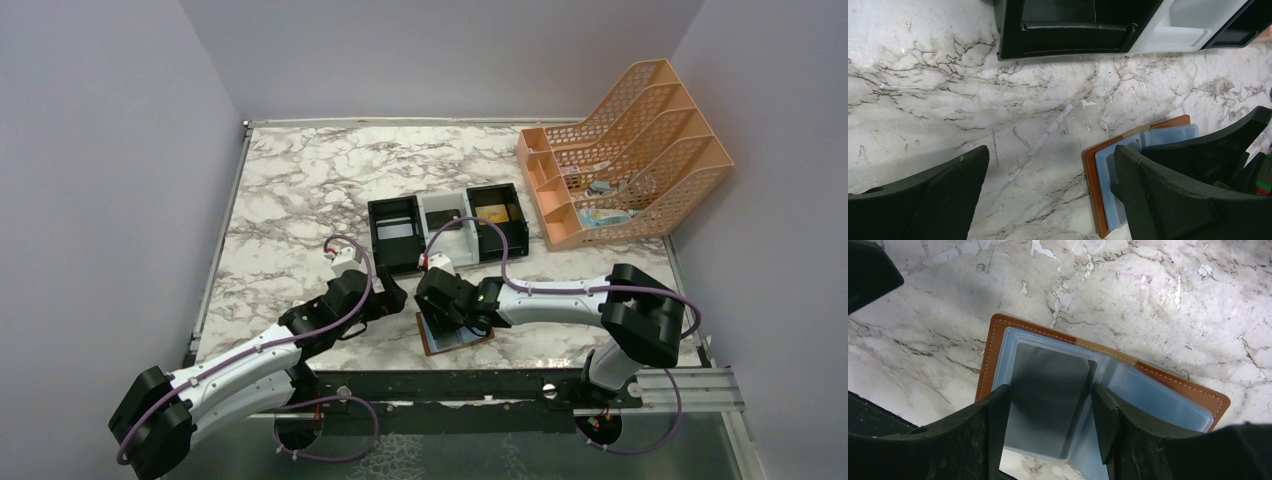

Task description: Take the credit cards out of the card holder

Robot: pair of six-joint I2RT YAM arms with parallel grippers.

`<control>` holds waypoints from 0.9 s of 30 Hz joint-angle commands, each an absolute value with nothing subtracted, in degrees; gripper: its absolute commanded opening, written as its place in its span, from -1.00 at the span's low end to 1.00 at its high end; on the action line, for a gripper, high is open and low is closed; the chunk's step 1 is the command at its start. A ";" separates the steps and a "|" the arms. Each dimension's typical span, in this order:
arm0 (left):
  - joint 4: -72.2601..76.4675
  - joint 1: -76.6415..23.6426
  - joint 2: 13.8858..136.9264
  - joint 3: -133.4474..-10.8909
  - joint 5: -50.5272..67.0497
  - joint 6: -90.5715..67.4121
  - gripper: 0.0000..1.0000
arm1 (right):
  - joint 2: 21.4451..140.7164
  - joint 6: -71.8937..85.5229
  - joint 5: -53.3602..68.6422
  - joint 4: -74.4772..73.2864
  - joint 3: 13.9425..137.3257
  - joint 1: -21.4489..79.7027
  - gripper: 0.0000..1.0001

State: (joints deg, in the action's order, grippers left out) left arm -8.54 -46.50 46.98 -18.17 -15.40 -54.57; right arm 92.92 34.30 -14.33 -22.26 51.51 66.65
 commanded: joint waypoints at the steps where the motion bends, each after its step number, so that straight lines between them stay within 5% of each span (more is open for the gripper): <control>1: -7.74 -46.18 46.56 -18.18 -13.55 -54.44 0.99 | 95.57 35.95 -15.71 -21.80 50.36 66.89 0.24; 12: -7.13 -46.23 46.84 -17.83 -10.91 -54.19 0.99 | 96.57 37.59 -16.73 -21.13 49.38 66.89 0.11; 27: -3.73 -46.23 51.46 -18.39 -4.58 -53.08 0.98 | 93.44 35.49 -5.33 -12.04 46.02 62.50 -0.57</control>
State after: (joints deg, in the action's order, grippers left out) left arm -6.17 -46.48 50.63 -18.17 -7.90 -53.98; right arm 93.38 36.95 -10.76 -13.43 48.86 63.86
